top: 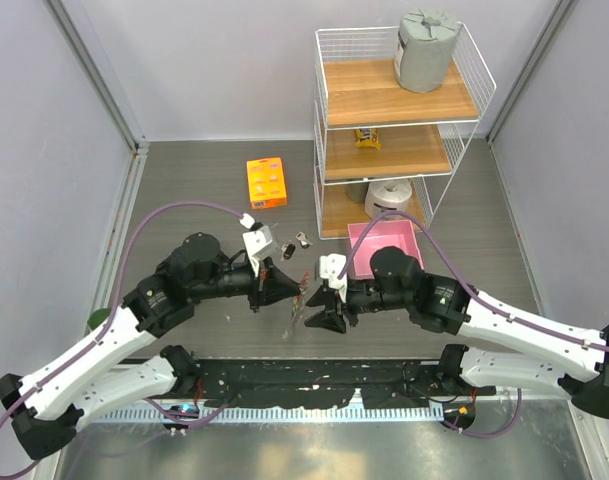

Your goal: Remove the keys from the keyring

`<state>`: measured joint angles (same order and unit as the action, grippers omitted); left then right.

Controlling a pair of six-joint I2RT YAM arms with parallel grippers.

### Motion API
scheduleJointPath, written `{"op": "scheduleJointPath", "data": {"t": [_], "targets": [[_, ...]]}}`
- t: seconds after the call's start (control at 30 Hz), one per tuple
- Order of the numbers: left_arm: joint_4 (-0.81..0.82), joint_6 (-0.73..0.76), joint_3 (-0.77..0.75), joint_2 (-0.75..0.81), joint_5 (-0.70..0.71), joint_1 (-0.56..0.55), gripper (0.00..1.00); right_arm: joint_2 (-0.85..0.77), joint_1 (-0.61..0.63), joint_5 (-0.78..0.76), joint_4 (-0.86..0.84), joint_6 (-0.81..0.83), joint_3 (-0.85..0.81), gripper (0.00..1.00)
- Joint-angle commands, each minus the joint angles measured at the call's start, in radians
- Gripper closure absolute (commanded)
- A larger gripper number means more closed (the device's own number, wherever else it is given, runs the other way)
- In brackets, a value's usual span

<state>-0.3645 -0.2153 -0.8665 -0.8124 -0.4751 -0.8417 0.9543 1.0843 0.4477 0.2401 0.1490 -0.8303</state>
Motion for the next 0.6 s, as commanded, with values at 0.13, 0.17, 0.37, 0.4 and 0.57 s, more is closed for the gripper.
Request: {"op": "scheduleJointPath", "data": {"t": [0.13, 0.17, 0.37, 0.4, 0.57], "targets": [[0.177, 0.022, 0.015, 0.070, -0.066, 0.006, 1.00, -0.043, -0.009, -0.078, -0.229, -0.103, 0.043, 0.51], [0.185, 0.021, 0.020, 0.077, -0.066, 0.006, 1.00, -0.048, -0.011, -0.093, -0.234, -0.104, 0.051, 0.51], [0.211, 0.022, 0.044, 0.116, -0.043, 0.004, 1.00, -0.112, -0.011, -0.175, -0.315, -0.141, 0.091, 0.50], [0.216, 0.022, 0.046, 0.122, -0.043, 0.004, 1.00, -0.118, -0.009, -0.188, -0.317, -0.141, 0.095, 0.50], [0.220, 0.022, 0.049, 0.139, -0.045, 0.004, 1.00, -0.137, -0.011, -0.201, -0.297, -0.120, 0.092, 0.50]]}}
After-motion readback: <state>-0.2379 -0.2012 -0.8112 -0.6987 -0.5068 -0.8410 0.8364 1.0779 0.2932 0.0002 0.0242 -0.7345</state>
